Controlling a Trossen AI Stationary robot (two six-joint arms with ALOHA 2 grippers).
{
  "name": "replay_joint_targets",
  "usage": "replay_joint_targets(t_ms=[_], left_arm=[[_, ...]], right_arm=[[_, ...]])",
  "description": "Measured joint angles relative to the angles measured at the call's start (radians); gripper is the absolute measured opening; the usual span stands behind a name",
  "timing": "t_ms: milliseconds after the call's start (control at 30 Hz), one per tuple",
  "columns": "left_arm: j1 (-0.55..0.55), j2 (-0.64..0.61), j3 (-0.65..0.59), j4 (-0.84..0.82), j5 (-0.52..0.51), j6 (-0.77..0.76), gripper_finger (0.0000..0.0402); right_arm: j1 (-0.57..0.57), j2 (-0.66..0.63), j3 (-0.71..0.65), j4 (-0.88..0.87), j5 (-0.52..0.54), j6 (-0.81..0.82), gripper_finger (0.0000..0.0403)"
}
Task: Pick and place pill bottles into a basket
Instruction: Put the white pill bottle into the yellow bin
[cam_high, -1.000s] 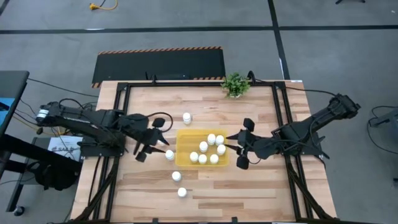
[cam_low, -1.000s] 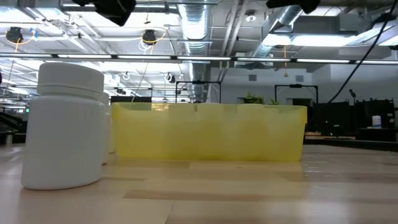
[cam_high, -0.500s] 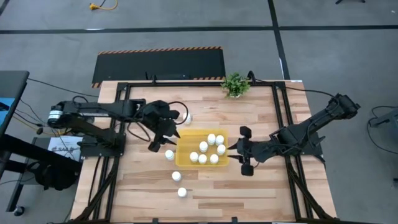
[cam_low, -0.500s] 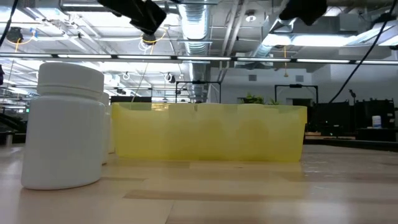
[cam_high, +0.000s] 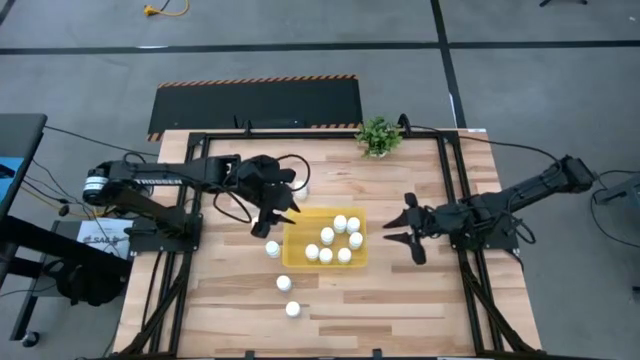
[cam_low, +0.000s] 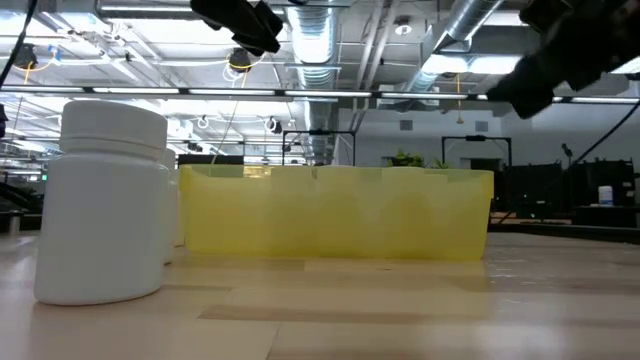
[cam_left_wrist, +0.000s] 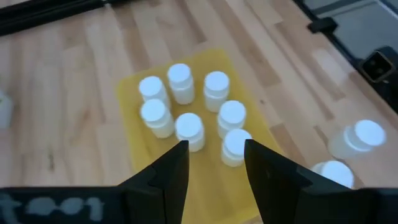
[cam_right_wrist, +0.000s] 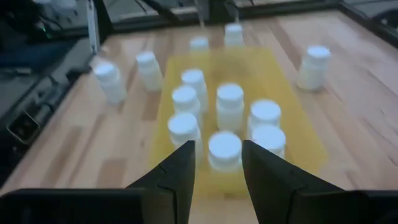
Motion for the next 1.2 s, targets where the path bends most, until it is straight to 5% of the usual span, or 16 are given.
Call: replay_joint_targets(t_ms=[400,800,1000,1200], left_arm=[[0.134,0.001,0.1,-0.145,-0.064,-0.064,0.0156],[0.257,0.296,0.422,-0.553,0.01,0.324,0.0176],[0.282,0.372,0.468,-0.492,-0.004,0.445,0.0176],[0.276,0.376,0.464,-0.422,-0.144,0.483,0.0176]], right_arm=[[-0.007,0.011,-0.021,-0.021,-0.004,-0.149,0.0124],[-0.03,0.011,-0.02,0.139,-0.032,-0.279,0.0124],[-0.061,0.011,-0.02,0.14,-0.031,-0.241,0.0124],[-0.07,0.011,-0.02,0.144,-0.031,-0.208,0.0124]])
